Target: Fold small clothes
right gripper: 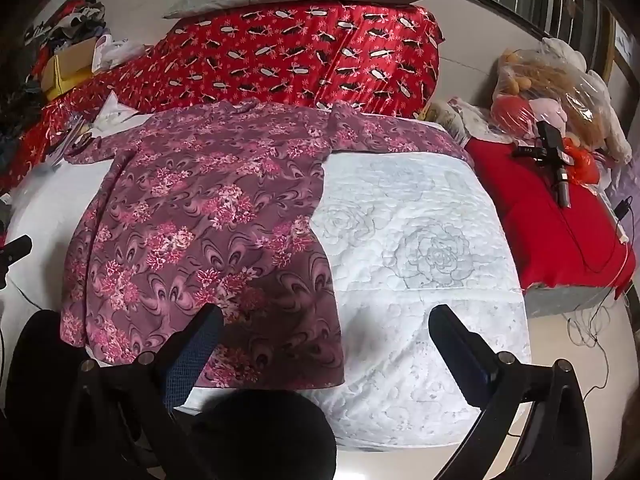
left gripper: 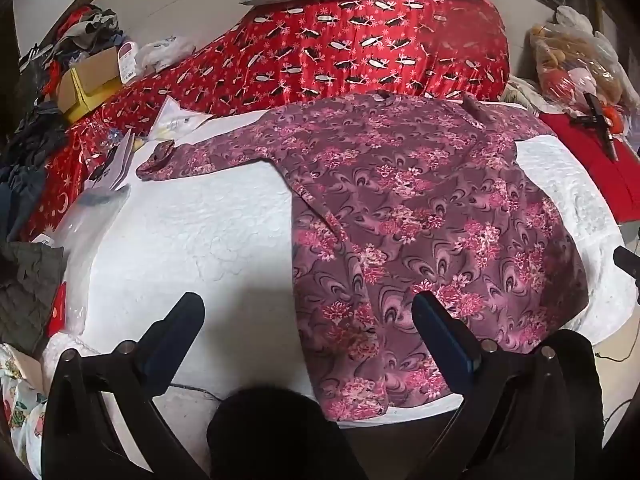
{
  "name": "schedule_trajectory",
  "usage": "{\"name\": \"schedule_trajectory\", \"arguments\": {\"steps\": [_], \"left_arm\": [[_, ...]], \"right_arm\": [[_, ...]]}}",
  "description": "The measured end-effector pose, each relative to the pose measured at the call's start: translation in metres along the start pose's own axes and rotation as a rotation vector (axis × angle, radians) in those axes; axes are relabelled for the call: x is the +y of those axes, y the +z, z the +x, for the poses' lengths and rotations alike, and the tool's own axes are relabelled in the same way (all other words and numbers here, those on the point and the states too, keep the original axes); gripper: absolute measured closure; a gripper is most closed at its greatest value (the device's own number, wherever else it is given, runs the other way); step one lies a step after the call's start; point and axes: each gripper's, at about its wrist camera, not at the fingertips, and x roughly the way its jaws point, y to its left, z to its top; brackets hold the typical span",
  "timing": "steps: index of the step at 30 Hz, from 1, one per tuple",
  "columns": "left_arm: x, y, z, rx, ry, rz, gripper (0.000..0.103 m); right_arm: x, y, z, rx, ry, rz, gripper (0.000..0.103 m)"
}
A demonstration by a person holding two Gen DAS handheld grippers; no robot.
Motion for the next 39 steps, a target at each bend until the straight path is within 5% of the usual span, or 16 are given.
{"name": "schedule_trajectory", "arguments": {"steps": [39], "left_arm": [[-0.0050, -0.0046, 0.0014, 0.009, -0.032, 0.007, 0.000]], "right_arm": [[0.0071, -0.0005, -0.0038, -0.046, -0.002, -0.007, 0.001]]}}
